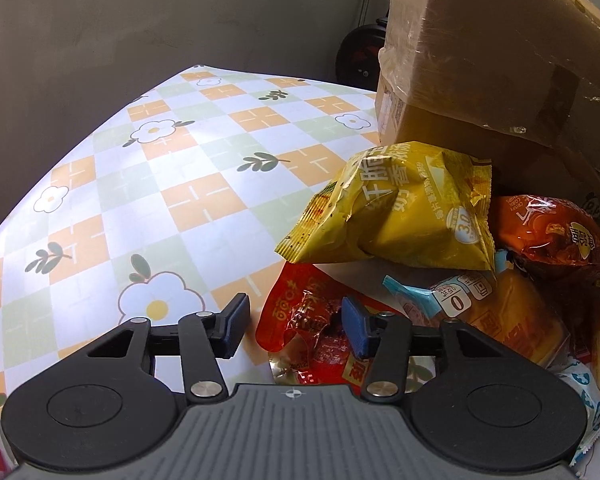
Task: Organize snacks
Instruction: 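Lower the left gripper to the red candy packet while the right gripper lowers to the clear cracker pack, then close the left gripper on the red packet while the right gripper closes on the cracker pack, then lift both held packets up and carry them over the box, then open both grippers to drop the red packet and cracker pack into the box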
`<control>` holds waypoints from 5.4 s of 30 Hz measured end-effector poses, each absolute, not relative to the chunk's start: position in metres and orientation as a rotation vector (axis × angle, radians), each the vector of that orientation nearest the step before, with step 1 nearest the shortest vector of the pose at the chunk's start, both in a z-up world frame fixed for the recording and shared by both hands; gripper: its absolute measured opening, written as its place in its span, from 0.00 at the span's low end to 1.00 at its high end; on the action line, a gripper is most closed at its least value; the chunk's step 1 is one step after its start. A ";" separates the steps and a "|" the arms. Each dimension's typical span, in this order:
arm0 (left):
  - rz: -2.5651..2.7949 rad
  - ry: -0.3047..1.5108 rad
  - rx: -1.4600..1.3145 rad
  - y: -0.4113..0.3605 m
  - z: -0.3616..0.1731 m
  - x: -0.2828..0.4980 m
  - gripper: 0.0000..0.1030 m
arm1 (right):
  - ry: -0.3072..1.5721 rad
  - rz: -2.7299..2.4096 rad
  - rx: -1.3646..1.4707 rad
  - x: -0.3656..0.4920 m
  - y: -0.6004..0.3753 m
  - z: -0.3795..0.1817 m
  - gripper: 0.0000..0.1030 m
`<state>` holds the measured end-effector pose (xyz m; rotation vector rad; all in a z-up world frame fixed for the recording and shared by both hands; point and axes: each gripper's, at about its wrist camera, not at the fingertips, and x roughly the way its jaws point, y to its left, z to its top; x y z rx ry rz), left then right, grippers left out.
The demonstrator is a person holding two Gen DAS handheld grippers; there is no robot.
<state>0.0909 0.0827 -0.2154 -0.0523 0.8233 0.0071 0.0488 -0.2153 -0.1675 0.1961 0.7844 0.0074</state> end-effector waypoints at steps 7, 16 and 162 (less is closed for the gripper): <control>-0.002 0.794 -0.055 0.080 -0.210 0.089 0.25 | 0.838 0.009 0.179 0.044 -0.217 -0.181 0.91; 0.030 0.773 -0.085 0.094 -0.204 0.088 0.23 | 0.825 -0.003 0.164 0.039 -0.223 -0.176 0.75; -0.231 0.525 -0.061 -0.015 -0.021 0.230 0.64 | 0.503 0.136 0.089 0.191 -0.235 -0.020 0.63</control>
